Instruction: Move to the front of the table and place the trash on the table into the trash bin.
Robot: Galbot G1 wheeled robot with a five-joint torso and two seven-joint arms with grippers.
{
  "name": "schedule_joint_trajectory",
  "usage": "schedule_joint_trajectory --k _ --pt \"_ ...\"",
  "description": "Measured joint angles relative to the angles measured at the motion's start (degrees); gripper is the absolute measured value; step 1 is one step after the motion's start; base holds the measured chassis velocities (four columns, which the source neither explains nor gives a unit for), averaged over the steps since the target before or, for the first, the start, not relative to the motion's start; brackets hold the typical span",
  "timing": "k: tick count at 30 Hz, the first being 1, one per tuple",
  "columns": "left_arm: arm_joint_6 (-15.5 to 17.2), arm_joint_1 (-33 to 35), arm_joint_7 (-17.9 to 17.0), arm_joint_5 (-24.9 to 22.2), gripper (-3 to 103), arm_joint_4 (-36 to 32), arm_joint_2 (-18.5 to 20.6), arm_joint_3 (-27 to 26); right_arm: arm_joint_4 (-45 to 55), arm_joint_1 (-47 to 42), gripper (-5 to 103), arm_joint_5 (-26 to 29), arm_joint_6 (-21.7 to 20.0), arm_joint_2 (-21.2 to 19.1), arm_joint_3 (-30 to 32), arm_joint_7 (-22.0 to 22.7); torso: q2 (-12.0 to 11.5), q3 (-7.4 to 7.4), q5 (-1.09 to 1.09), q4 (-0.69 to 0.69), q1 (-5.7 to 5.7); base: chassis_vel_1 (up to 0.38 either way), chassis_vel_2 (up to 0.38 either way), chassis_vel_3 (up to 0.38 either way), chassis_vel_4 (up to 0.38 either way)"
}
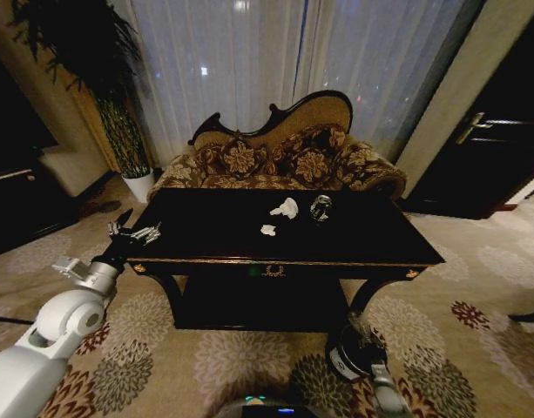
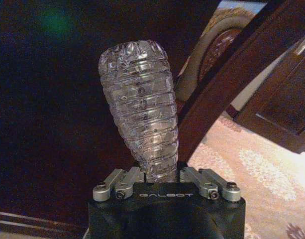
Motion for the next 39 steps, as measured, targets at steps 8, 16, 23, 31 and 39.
schedule_joint_trajectory --k 8,16,23,31,39 --pt "0.0 0.0 0.0 0.0 100 0.0 0.0 0.0 -9.8 6.7 26 -0.3 2.4 0.5 0.7 -0.4 0.0 0.00 0.00 0.01 0.00 0.000 0.000 0.000 0.000" --pt "0.0 0.0 0.0 0.0 100 0.0 0.0 0.0 -12.3 7.8 26 1.7 3.6 -0.4 0.9 -1.5 0.0 0.00 0.00 0.01 0.00 0.000 0.000 0.000 0.000" --pt "0.0 0.0 0.0 0.0 100 0.0 0.0 0.0 -15.0 7.5 46 0.4 5.9 -0.6 1.4 -1.6 0.0 0.00 0.01 0.00 0.00 0.000 0.000 0.000 0.000" --pt "0.0 0.0 0.0 0.0 100 0.0 0.0 0.0 -14.4 6.9 73 0.7 6.3 -0.6 1.8 -1.6 0.0 -0.01 0.01 0.00 0.00 0.000 0.000 0.000 0.000" --pt "0.0 0.0 0.0 0.0 100 0.0 0.0 0.0 -2.6 -1.7 99 11.5 3.6 -0.4 2.2 -3.3 0.0 -0.01 0.00 0.02 0.00 0.000 0.000 0.000 0.000"
